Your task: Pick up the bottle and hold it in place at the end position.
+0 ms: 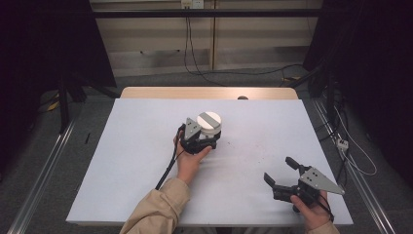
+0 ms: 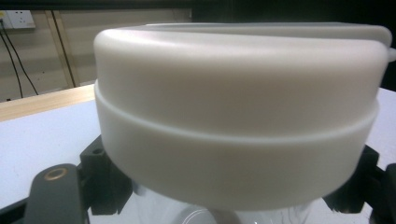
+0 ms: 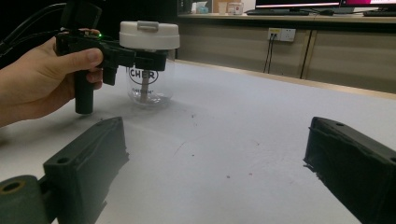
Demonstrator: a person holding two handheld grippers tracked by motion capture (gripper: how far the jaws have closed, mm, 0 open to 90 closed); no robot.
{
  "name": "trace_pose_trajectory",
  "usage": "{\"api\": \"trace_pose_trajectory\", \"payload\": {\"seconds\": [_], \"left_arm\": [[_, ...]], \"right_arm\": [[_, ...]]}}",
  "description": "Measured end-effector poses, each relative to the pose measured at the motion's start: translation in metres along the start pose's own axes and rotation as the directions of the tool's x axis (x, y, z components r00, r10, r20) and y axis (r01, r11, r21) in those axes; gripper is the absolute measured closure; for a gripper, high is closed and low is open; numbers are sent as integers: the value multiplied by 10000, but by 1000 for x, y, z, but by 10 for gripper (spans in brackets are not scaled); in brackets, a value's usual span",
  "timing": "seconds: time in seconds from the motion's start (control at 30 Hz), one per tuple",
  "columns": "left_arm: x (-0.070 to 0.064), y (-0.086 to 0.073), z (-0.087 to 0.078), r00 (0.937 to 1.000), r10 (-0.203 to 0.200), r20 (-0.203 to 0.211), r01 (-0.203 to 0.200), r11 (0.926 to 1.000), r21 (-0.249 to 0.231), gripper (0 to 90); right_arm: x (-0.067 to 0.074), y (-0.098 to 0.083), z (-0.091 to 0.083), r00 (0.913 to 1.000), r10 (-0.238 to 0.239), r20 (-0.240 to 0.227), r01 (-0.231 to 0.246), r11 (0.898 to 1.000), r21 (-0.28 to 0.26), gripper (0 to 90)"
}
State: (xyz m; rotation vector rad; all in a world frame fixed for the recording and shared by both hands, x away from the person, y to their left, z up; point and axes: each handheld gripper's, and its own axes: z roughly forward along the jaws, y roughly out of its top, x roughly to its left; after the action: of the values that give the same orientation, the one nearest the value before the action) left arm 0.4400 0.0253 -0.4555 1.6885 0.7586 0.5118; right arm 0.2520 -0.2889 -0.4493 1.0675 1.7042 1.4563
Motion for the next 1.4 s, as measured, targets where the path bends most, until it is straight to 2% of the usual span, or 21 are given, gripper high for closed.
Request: {"api": "trace_pose_trajectory", "payload": {"seconds": [0.37, 0.5, 0.67, 1.0, 1.1, 1.4], "left_arm": [[3, -3, 3, 9993, 227, -285, -224, 9997, 136, 186], [3, -3, 4, 9997, 9, -247, -11, 10000, -56, 186], [4, -3, 4, 9990, 229, -376, -230, 9997, -25, 185], [4, -4, 5, 9990, 72, -445, -74, 10000, -45, 185], [3, -4, 6, 9985, 361, -408, -360, 9993, 46, 184], [1, -5, 5, 9981, 532, -324, -527, 9985, 160, 184]], "right_arm": [[1, 0, 0, 9999, -80, -113, 80, 10000, 48, 50], [1, 0, 0, 9999, -73, -120, 74, 10000, 36, 50], [1, 0, 0, 9999, 7, -113, -7, 10000, 17, 50], [1, -1, 0, 9998, -72, -176, 73, 10000, 47, 50], [2, -1, 1, 9998, -55, -206, 57, 9999, 86, 50], [2, 0, 1, 9996, -29, -277, 32, 10000, 84, 50]]}}
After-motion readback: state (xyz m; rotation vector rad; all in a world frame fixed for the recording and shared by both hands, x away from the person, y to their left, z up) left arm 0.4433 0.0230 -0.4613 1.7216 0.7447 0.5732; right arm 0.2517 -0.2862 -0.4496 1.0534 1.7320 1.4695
